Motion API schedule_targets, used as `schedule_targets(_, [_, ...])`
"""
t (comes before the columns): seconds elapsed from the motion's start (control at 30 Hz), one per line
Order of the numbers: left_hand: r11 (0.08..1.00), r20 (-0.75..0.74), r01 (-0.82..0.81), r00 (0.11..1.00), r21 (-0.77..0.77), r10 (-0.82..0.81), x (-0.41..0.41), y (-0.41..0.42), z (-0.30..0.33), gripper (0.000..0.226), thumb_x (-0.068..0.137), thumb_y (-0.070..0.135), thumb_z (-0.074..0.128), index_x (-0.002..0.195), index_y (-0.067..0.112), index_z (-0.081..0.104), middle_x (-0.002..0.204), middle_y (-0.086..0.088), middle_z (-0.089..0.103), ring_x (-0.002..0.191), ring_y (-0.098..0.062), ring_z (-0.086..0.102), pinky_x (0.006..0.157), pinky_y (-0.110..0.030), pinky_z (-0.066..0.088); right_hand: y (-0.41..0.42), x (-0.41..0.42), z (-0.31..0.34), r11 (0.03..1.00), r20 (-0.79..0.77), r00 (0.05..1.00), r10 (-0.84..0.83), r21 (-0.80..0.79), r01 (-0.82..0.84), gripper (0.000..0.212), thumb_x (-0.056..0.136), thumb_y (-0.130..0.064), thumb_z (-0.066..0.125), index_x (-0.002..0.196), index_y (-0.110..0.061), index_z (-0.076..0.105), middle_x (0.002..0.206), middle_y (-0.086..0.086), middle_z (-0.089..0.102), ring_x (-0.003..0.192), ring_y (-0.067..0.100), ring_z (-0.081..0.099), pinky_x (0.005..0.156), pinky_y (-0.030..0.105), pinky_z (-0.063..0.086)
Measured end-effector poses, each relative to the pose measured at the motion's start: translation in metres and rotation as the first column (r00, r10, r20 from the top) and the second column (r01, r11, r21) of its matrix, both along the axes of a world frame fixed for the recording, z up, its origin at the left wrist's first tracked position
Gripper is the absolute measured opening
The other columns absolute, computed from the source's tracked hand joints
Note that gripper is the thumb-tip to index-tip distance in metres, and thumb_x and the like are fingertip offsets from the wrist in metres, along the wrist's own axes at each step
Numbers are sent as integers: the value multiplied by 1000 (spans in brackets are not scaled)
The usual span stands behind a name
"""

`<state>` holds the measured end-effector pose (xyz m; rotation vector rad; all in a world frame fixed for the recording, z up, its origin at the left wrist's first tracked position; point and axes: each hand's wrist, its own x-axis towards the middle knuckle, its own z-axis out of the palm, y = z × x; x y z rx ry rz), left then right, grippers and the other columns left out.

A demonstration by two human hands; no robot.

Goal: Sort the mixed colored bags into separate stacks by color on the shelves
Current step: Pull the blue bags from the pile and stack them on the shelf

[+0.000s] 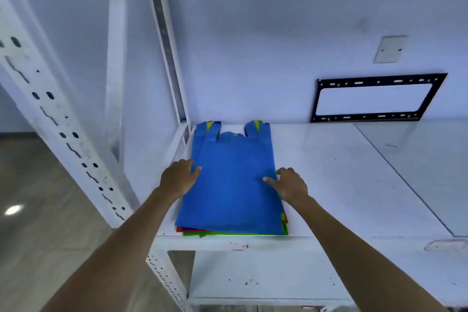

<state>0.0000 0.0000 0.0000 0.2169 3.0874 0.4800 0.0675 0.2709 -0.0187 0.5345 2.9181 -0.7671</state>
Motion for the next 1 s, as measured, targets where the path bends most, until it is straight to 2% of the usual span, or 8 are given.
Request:
schedule_targets(0.2, [990,177,-61,983,125,38,-41,-7,-20,39,98,45,39,116,15,55,109,-6,57,98,-21,55,85,-35,45,-8,-20,-10,966,49,988,-147,-207,154,61,81,-27,73,132,-9,45,127,11,57,114,27,57,83,30,45])
schedule_targets(0.33, [958,205,-145,974,248,95,-57,-5,-27,37,97,39,46,115,9,57,107,-7,60,93,-22,54,80,-31,41,-1,-27,-10,929,3,976,-219,-303,210,48,83,-17,69,127,-9,52,121,10,60,100,26,59,76,27,43])
schedule_targets(0.5, [922,224,-223,962,315,156,-66,0,-35,37,90,29,62,120,7,58,109,-8,63,101,-27,60,77,-28,41,7,-30,-14,882,8,944,-329,-354,311,25,85,-9,54,108,0,59,107,17,65,81,25,53,83,41,50])
schedule_targets(0.6, [908,184,-241,965,343,187,-69,3,-36,14,84,20,69,89,17,56,86,-6,55,79,-24,55,70,-29,40,10,-33,-15,835,30,940,-339,-451,315,30,85,-12,61,111,1,57,101,14,61,86,25,54,86,44,50])
schedule_targets(0.67, [912,138,-238,970,333,202,-74,3,-37,26,82,20,70,73,16,46,76,-5,48,69,-19,44,65,-27,34,10,-36,-15,771,45,941,-336,-561,302,38,80,-15,71,113,-3,56,105,8,60,95,27,58,85,40,52])
schedule_targets(0.77, [927,57,-239,971,288,233,-78,2,-35,23,84,22,67,70,15,51,74,-4,52,68,-20,46,63,-28,35,12,-41,-17,735,75,942,-328,-605,305,37,75,-10,76,108,-1,61,107,11,65,99,32,63,86,41,54])
schedule_targets(0.9, [966,-165,-198,960,163,225,-73,5,-33,16,87,22,63,78,10,67,87,-3,62,84,-20,57,63,-34,45,18,-45,-17,799,44,942,-332,-518,306,24,76,-8,70,93,8,63,90,13,63,81,29,59,74,36,49])
schedule_targets(1.0, [960,-238,-163,947,227,217,-69,12,-36,17,88,22,64,79,8,67,90,-1,57,86,-17,54,63,-34,45,19,-45,-16,792,46,941,-334,-527,307,27,77,-8,69,97,10,63,87,11,61,78,27,55,72,36,48])
